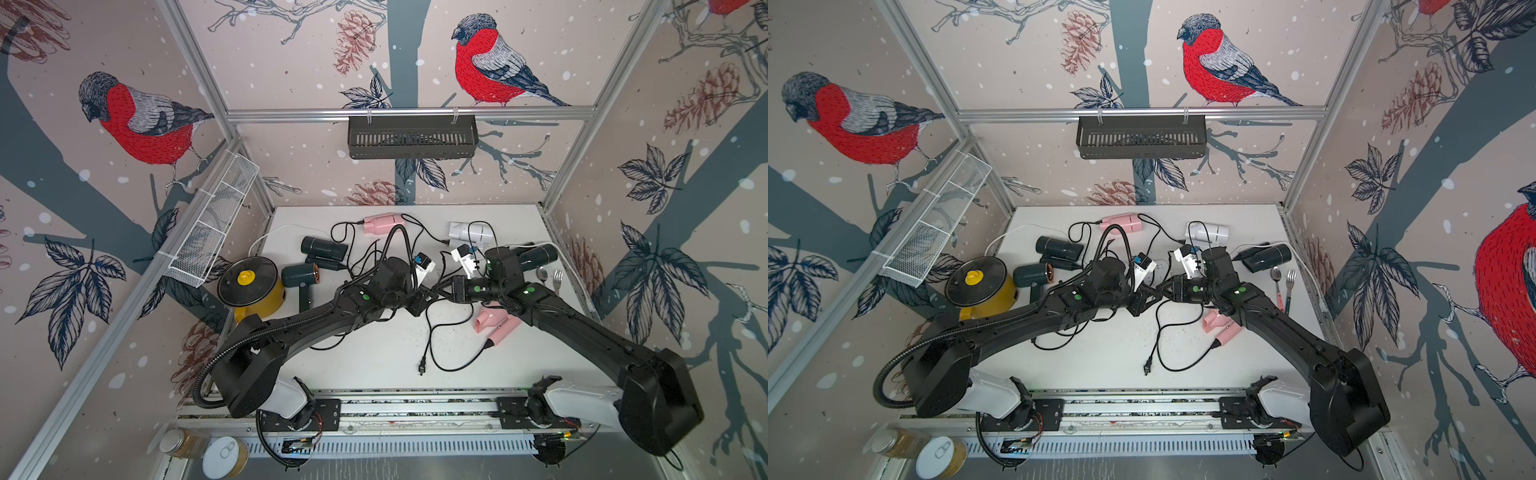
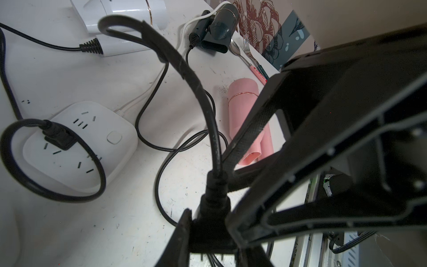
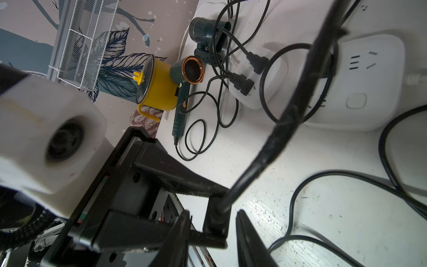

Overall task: Charge the blow dryers
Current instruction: Pick up the plug from the center of the board.

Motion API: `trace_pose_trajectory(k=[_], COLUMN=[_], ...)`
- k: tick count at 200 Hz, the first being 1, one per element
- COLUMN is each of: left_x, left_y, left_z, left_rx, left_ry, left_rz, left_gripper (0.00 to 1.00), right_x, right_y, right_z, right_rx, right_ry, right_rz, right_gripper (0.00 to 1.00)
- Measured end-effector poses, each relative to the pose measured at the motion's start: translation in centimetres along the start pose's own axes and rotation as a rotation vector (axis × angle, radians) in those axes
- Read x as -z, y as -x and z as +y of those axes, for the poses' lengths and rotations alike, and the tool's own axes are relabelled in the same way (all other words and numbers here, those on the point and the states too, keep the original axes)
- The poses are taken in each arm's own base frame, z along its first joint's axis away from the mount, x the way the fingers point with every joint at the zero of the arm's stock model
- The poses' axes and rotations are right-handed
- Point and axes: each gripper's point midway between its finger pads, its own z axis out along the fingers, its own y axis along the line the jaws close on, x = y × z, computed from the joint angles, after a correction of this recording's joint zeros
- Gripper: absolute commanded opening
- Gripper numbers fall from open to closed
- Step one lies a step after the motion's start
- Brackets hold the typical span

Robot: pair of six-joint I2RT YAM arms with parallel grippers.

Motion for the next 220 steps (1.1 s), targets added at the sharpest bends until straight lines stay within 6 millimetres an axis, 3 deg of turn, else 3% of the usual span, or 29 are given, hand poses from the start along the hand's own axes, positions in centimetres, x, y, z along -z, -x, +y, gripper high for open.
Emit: trace_pose_trajectory(k=[57,107,143,175,198,220], left_x=[-0.1,-0.1,-0.1,0.4,1.6,3.1], left_y=[-0.3,-0.4,0.1,0.8,1.2,0.8], left_z=[0.0,0.1,0.2,0.9,1.5,2.4], left_rx=[-0.003,-0.006,0.026,0.125,0.214,0.310], left_ry=[0.007,0.019,0.031,0.044,0.046,0.032], left_rz=[0.002,0.003,-0.010,-0.029,-0.062,-0.093], left_gripper=[0.24,0.27,0.43,0.71,0.91,0.99], right_x=[-1.1,-1.3,-0.8,-0.1,-0.3,-1.4], right_y=[0.0,0.0,1.0,3.7,5.1,6.0], right_z=[-0.6,-0.8,-1.2,-2.7,-4.7,-6.5], right_rx=[-0.017,-0.019,0.002,0.075,0.124,0.177], right_ry=[0.000,-0.003,-0.055,-0.192,-0.296,-0.372], right_rz=[0.003,-0.001,-0.056,-0.166,-0.214,-0.223], right_gripper=[0.26,0.13,0.06,0.04,0.04,0.04])
